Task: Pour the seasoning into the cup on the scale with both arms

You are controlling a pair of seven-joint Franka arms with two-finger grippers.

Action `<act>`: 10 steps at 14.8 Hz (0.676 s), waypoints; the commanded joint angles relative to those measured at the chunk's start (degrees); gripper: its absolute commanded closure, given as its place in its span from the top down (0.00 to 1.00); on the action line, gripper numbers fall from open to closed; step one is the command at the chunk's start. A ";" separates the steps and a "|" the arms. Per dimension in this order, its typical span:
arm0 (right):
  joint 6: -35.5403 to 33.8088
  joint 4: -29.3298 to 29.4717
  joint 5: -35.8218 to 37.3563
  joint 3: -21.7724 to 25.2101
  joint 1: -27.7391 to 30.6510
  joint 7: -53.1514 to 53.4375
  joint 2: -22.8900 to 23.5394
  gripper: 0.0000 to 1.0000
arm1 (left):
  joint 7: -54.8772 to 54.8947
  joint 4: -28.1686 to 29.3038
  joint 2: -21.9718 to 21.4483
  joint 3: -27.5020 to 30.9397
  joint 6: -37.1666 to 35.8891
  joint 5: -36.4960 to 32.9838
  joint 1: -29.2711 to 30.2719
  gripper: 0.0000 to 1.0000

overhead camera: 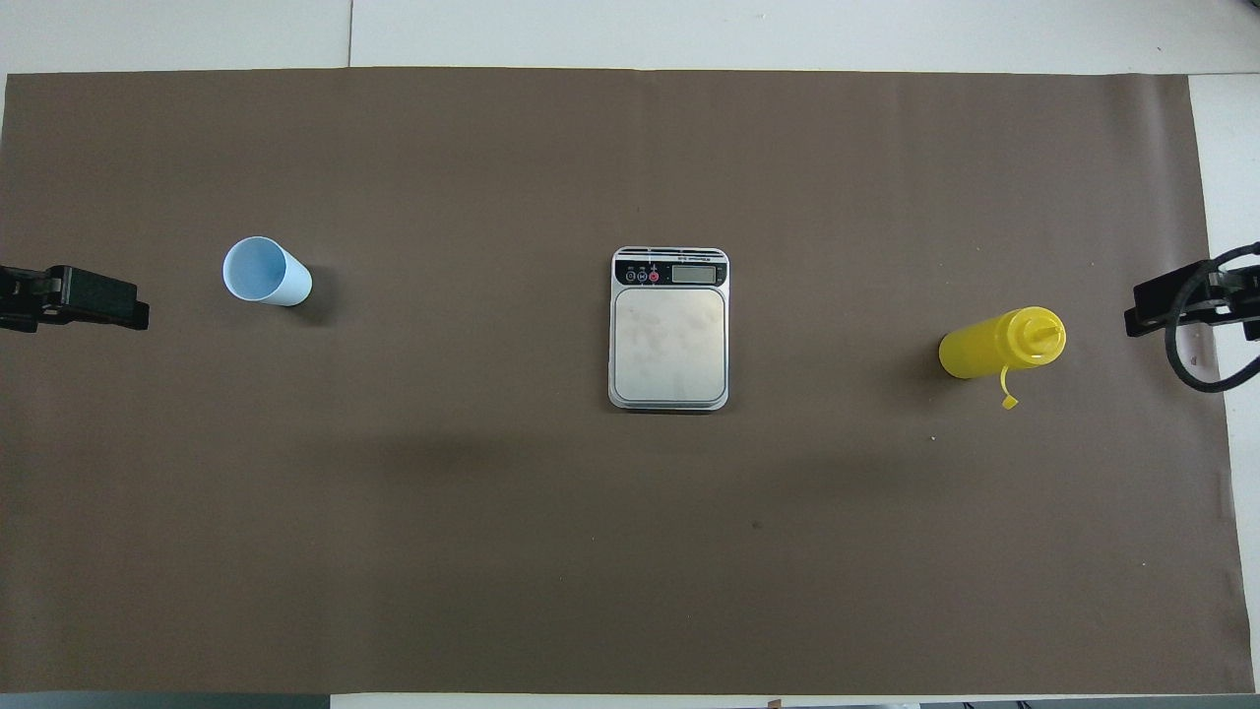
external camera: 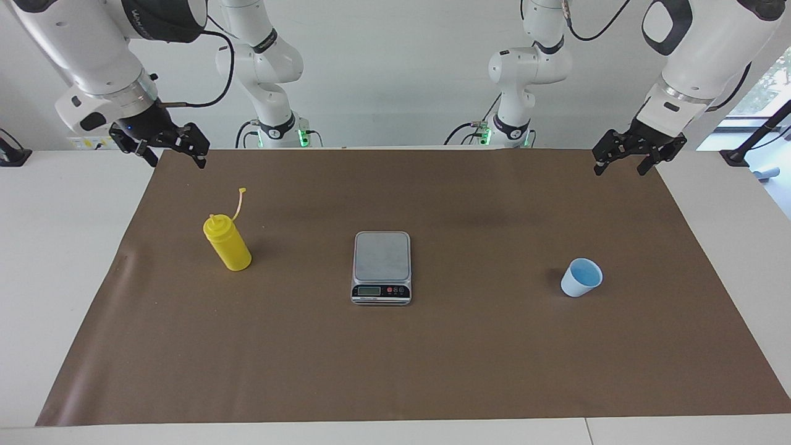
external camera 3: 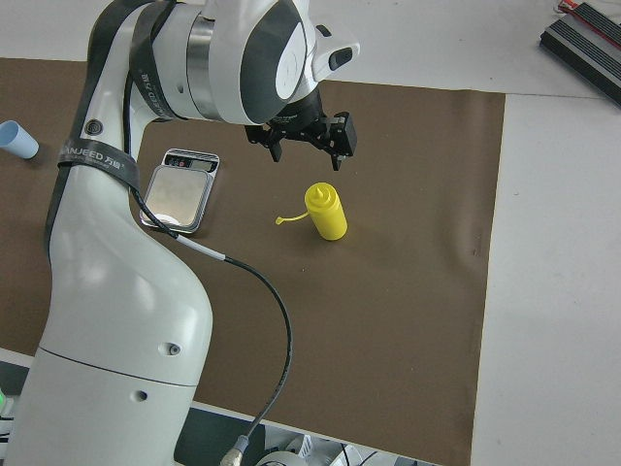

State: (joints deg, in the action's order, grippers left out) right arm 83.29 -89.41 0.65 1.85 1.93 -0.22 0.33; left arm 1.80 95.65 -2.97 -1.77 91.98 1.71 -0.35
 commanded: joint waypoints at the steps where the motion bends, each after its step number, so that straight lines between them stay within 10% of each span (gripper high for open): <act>1: 0.91 -0.94 0.23 -0.44 0.70 0.84 -0.94 1.00 | 0.40 4.09 -2.30 0.02 3.35 -0.30 0.27 1.00; 10: 1.53 -0.86 0.14 -0.71 0.44 2.32 -0.85 1.00 | 0.31 16.06 2.43 -0.07 25.34 -0.30 0.18 1.00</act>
State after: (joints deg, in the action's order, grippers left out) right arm 84.18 -89.41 0.65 1.33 1.59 -0.01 0.32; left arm 1.80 109.77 -1.88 -1.79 113.34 1.70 -0.35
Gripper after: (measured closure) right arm 0.000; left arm 0.000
